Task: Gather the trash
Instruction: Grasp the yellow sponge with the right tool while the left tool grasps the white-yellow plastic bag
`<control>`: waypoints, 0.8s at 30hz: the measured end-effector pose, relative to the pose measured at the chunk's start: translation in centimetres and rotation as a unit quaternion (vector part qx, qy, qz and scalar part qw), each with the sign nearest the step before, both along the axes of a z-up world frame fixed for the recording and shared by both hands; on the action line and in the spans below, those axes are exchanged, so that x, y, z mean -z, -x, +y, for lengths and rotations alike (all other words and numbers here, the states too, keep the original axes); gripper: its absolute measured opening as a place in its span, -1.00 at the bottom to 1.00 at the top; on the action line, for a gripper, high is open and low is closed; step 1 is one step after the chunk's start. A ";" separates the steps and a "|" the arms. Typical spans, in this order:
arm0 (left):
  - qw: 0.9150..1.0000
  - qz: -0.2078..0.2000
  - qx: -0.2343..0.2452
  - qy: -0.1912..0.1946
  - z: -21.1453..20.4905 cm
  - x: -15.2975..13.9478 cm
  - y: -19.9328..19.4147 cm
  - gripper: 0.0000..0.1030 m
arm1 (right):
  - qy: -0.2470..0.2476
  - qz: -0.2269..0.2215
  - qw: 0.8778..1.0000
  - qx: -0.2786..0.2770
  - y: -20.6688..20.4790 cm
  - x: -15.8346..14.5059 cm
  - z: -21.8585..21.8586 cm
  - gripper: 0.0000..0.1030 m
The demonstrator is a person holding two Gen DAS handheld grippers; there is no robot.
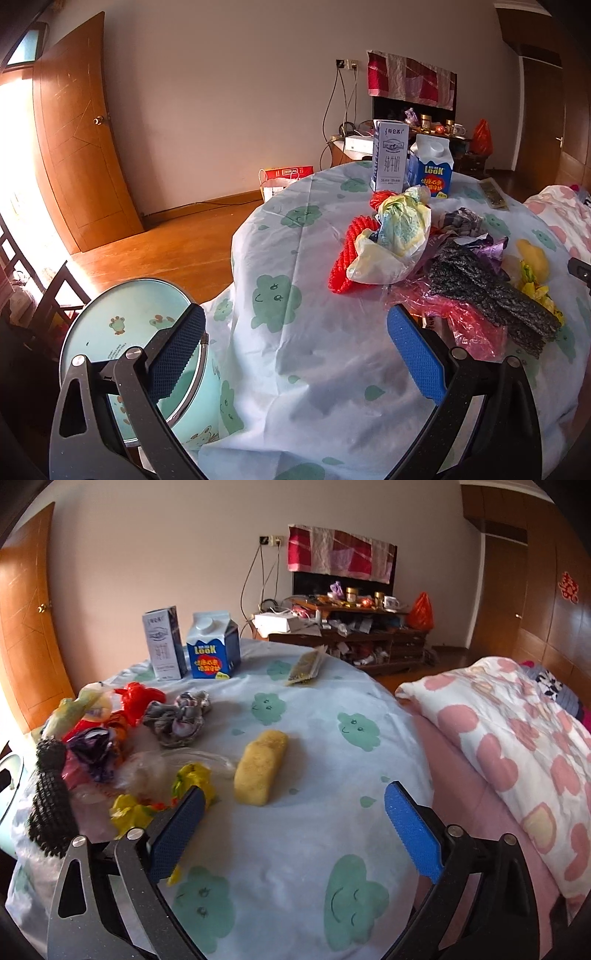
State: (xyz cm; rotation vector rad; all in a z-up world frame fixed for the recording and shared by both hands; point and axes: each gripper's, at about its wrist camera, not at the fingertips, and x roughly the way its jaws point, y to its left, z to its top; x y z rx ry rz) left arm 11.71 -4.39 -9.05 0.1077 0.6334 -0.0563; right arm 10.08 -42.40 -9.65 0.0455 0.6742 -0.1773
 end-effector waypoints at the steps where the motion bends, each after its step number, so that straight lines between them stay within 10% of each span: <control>1: 1.000 -0.001 0.001 -0.001 -0.2 -0.1 -0.2 0.88 | 0.000 0.004 1.000 -0.001 -0.5 0.2 -0.1 0.66; 15: 0.999 0.006 0.031 0.008 -3.6 -0.4 -4.3 0.84 | -0.056 0.087 0.994 -0.039 -6.6 2.8 -0.7 0.08; 24: 0.994 0.052 0.086 0.042 -4.9 1.7 -5.7 -0.72 | -0.078 0.096 0.989 -0.081 -6.9 3.3 0.0 -0.42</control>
